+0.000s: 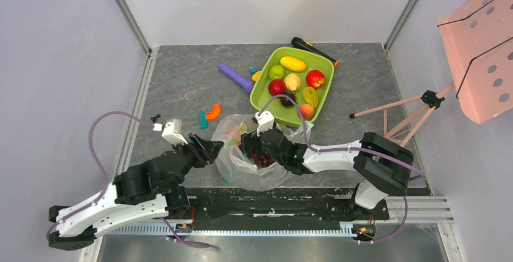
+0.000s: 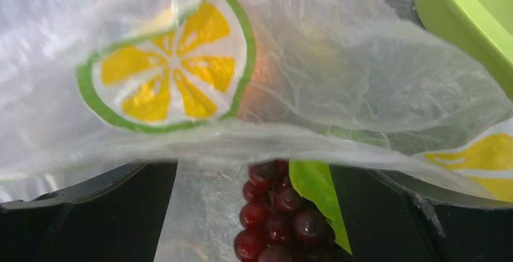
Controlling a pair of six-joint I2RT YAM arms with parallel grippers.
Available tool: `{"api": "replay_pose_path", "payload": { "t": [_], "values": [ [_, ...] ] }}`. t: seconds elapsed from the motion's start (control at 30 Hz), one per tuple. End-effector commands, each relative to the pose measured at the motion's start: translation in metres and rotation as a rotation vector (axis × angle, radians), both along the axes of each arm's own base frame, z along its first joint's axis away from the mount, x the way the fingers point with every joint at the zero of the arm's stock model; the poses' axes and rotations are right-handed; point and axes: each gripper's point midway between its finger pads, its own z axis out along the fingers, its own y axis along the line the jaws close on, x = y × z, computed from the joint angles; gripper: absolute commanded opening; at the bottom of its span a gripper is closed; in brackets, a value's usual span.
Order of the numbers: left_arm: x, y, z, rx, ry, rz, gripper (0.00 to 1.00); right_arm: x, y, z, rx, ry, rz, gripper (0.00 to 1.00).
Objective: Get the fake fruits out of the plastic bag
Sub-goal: Take out the fake fruit from the plastic bag.
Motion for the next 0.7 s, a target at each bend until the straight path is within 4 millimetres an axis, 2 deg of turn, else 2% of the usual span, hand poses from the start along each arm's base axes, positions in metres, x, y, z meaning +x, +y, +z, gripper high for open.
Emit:
{"api": "replay_pose_path", "payload": {
  "t": [0.0,0.1,0.17,0.33,0.43,0.53,0.67],
  "values": [
    [0.016,0.022,0.071,-0.033,-0.186,0.078,0.65,0.000,0.005,0.026,0.146,-0.010,0.030,0.98],
    [0.026,0.029,0.093,-0.020,-0.254,0.136,0.73,-0.003,0.006,0.027,0.155,-0.011,0.049,0.98],
    [0.034,0.029,0.097,0.020,-0.281,0.180,0.77,-0.004,0.005,0.027,0.161,-0.014,0.054,0.98],
    [0.058,0.016,0.093,0.109,-0.293,0.243,0.81,-0.006,0.001,0.026,0.168,-0.010,0.053,0.98],
    [0.086,0.010,0.077,0.130,-0.218,0.231,0.84,-0.009,-0.003,0.027,0.172,-0.011,0.053,0.98],
    [0.121,0.015,0.053,0.064,-0.104,0.223,0.84,-0.011,-0.008,0.027,0.175,-0.013,0.049,0.98],
    [0.161,0.022,0.021,0.018,0.014,0.221,0.91,-0.013,-0.009,0.027,0.173,-0.015,0.063,0.98]
  ]
}}
